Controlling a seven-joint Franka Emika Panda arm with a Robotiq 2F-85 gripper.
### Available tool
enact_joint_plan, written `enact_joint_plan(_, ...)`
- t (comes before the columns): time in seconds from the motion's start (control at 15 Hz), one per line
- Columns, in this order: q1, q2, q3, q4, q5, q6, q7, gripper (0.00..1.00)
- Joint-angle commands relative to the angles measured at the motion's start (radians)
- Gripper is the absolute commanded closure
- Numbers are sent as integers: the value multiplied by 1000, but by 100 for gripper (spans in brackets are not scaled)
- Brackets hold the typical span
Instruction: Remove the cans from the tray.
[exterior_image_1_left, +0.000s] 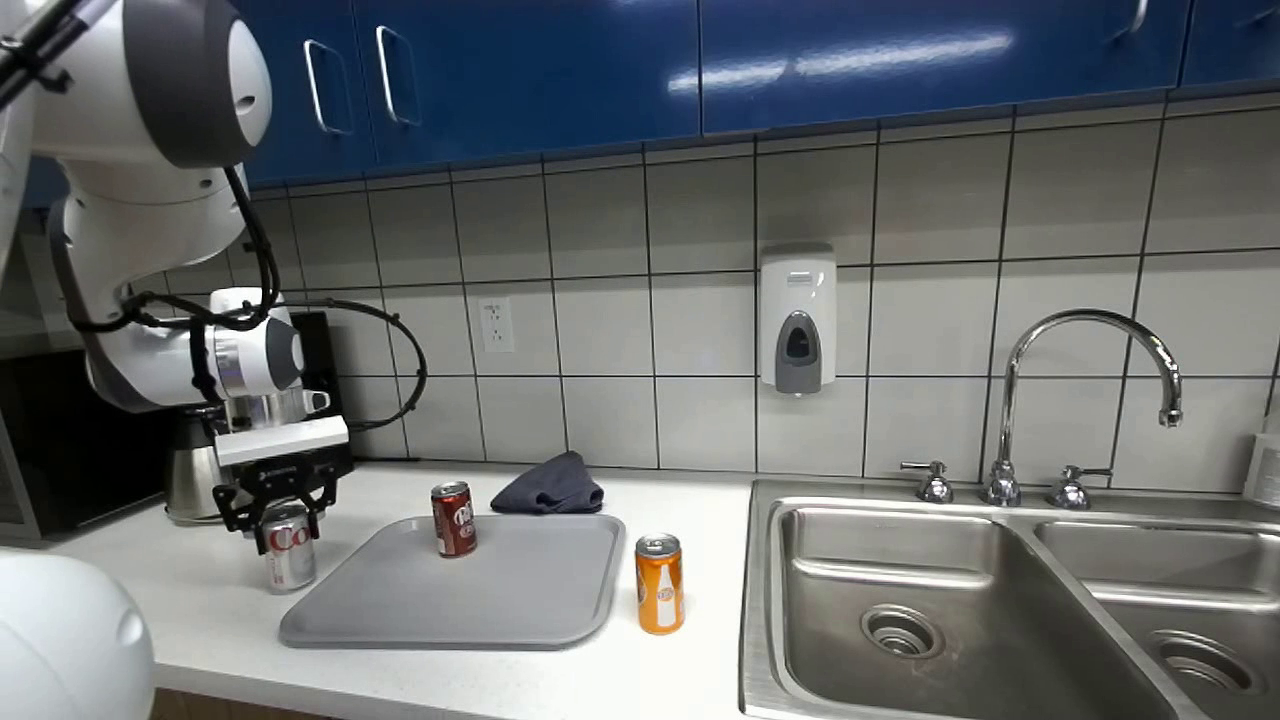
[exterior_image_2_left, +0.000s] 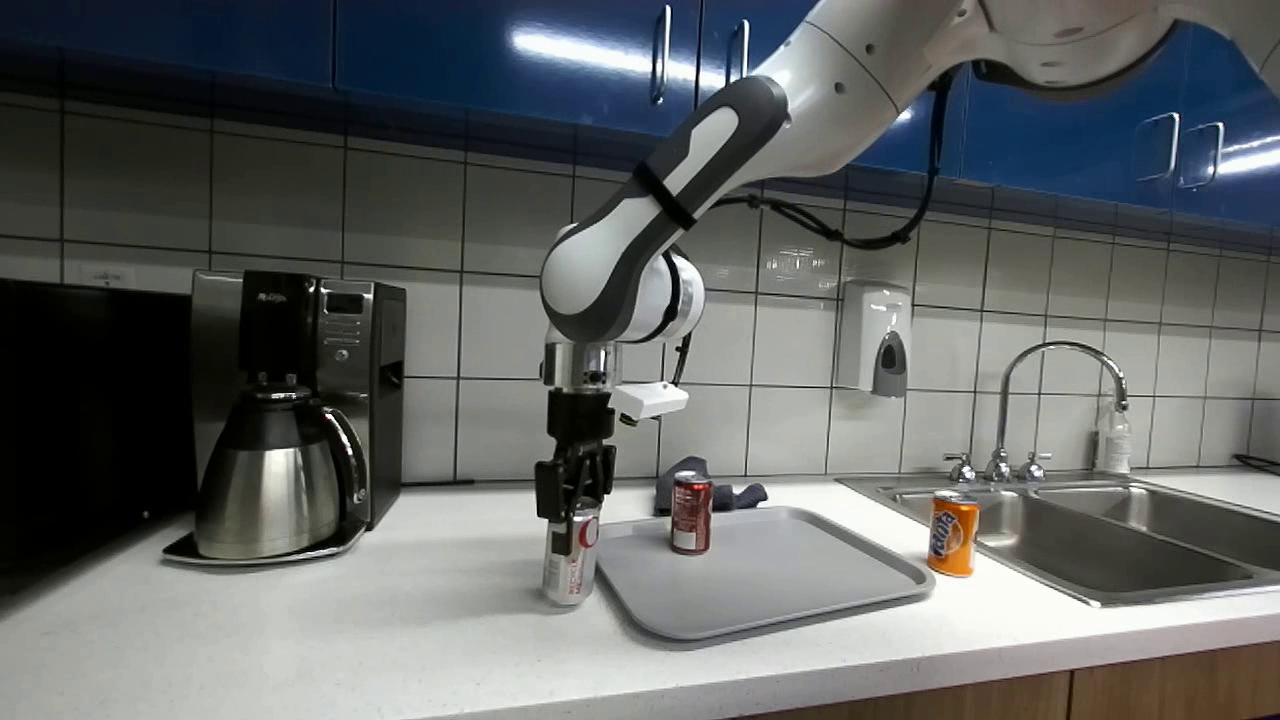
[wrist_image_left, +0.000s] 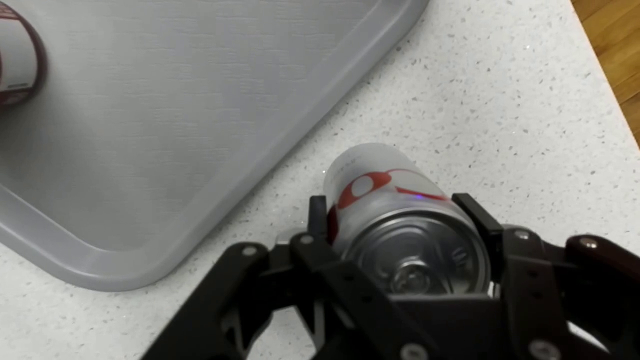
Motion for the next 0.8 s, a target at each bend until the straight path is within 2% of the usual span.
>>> enact_joint_plan(0.0,16,10,-11,43,-26,-51,-2,62)
enact_joint_plan(0.2,21,13,-17,48,-36,-55,3,62)
enact_joint_plan(0.27,22,14,-18,50,-42,-60,2,33)
enact_joint_plan(0.33,25,16,-22,53,-51,-61,4,25)
enact_joint_plan(0.4,26,18,-24,57,-59,-65,5,5)
enact_joint_plan(0.47,26,19,-24,62,-64,-70,3,1)
enact_joint_plan(0.73,11,8,-10,68,-41,-85,-18,0)
